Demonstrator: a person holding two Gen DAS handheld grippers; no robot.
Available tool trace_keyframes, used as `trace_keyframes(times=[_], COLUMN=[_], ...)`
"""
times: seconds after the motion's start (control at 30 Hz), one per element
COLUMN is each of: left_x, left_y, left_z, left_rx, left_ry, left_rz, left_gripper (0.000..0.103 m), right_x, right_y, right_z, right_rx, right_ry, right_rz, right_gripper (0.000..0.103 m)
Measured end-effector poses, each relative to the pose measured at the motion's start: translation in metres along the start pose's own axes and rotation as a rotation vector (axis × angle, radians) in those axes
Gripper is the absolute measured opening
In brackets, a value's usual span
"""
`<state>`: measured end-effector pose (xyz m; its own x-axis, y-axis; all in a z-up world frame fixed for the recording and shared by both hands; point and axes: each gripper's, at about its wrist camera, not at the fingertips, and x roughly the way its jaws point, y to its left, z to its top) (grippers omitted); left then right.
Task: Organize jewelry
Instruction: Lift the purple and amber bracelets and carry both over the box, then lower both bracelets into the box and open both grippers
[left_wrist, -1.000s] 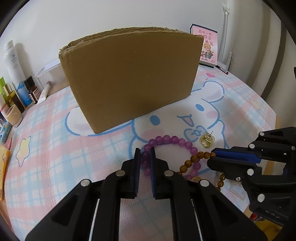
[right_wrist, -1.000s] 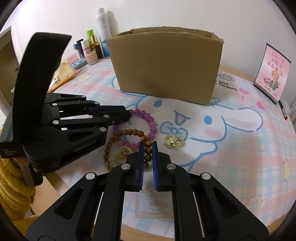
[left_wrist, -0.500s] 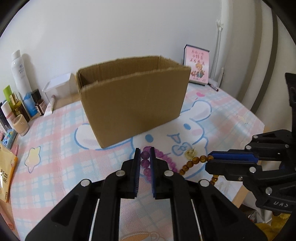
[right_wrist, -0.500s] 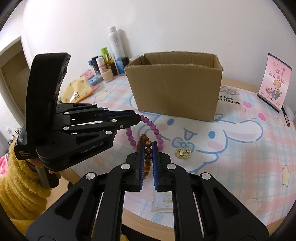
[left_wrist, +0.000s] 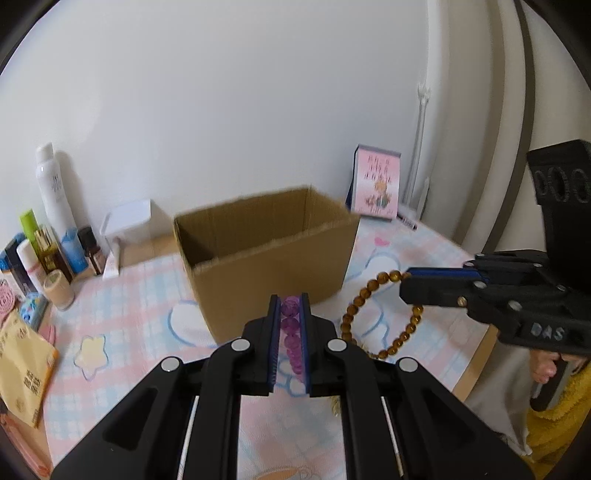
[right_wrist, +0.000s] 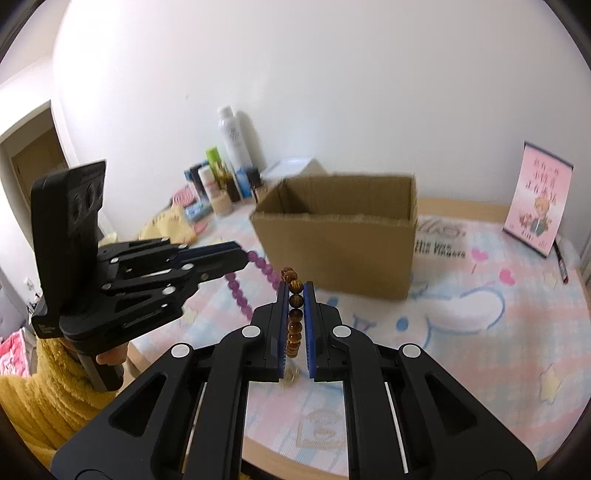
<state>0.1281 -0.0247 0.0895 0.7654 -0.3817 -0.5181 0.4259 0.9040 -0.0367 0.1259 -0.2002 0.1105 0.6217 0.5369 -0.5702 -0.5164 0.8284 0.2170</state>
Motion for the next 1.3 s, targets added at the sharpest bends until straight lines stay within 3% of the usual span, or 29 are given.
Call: trace_keyframes(times=[0.27,0.67,0.9,1.3], left_x=[-0.009,0.005,0.038,0.094], left_y=[0.007,0.033,0.049,0.05], left_z=[0.032,0.085,0.093,0.065], left_rx=[0.007,-0.067,-0.091,-0.052], left_ry=[-0.085,-0.133,-0.065,0.097], left_rz=[0.006,-0.02,-0.003,0.033], left_gripper=[0.01,0.01,0.01,0.01], right_x=[-0.01,0.024,0.059,0.107], right_y=[-0.01,-0.017,-0.03,-0.045], right_z=[0.042,0.1,0.107,0.085], right_rx=[-0.029,-0.038,-0.018,-0.022], right_ry=[-0.055,-0.057,0.003,0.131], right_rz=[-0.041,-0.08,-0.09,-0.093], right_gripper=[0.007,0.007,0.007,0.007])
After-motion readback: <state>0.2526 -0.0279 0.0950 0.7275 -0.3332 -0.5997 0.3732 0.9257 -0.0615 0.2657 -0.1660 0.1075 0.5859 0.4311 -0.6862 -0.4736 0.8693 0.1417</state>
